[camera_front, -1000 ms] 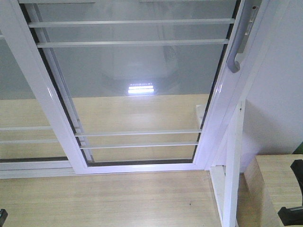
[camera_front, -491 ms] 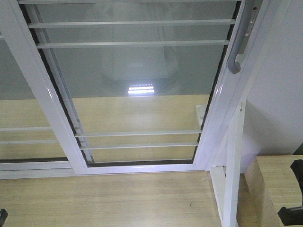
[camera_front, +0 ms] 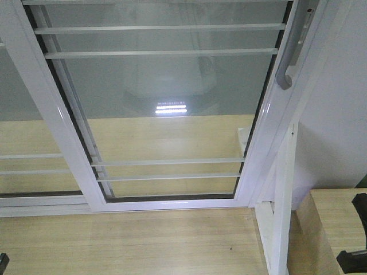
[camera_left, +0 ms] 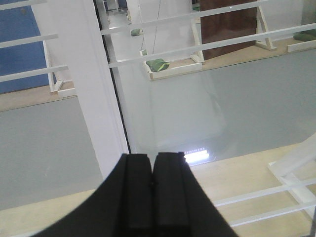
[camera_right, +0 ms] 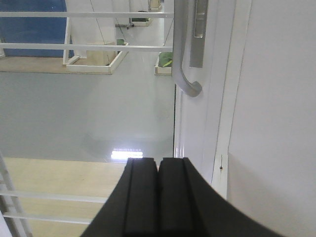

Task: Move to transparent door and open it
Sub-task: 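Align the base in front of the door's grey bar handle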

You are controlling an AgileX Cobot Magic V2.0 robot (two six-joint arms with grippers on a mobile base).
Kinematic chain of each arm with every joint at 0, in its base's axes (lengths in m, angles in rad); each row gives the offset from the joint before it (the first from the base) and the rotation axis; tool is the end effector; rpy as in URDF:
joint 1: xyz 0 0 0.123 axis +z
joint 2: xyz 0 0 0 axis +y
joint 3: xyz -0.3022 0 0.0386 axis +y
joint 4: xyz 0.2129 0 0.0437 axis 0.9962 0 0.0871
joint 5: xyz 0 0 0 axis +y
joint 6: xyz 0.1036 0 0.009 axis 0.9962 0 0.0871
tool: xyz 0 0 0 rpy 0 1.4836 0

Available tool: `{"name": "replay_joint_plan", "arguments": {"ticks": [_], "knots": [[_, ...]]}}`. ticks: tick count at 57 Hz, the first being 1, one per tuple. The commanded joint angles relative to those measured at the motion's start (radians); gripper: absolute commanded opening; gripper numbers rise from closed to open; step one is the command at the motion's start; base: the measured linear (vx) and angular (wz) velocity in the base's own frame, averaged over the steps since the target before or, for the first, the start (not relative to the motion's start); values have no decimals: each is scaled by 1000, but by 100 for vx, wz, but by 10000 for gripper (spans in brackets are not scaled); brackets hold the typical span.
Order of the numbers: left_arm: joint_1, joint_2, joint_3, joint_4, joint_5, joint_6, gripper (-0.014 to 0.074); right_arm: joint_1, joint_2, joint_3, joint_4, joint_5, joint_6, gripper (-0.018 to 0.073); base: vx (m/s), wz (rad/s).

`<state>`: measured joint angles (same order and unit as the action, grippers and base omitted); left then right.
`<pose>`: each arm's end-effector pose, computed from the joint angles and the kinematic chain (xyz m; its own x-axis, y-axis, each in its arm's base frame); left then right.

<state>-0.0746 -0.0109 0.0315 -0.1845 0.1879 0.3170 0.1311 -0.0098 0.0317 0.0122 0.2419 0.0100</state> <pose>0.0140 -0.0046 0.1853 -0.1018 0.1432 -0.9844 0.1233 0.9838 0.1303 0.0134 0.0021 0.1793 -0.1770 -0.0013 -0.9842 -0.1297 0.9913 0.0220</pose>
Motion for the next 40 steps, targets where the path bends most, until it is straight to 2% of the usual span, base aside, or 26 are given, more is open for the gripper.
{"name": "replay_joint_plan", "arguments": {"ticks": [1, 40], "knots": [[-5, -14, 9, -4, -76, -4, -6, -4, -15, 2, -2, -82, -4, -4, 1, 0], [-5, -14, 9, -4, -76, -4, -6, -4, -15, 2, -2, -82, -4, -4, 2, 1]]}}
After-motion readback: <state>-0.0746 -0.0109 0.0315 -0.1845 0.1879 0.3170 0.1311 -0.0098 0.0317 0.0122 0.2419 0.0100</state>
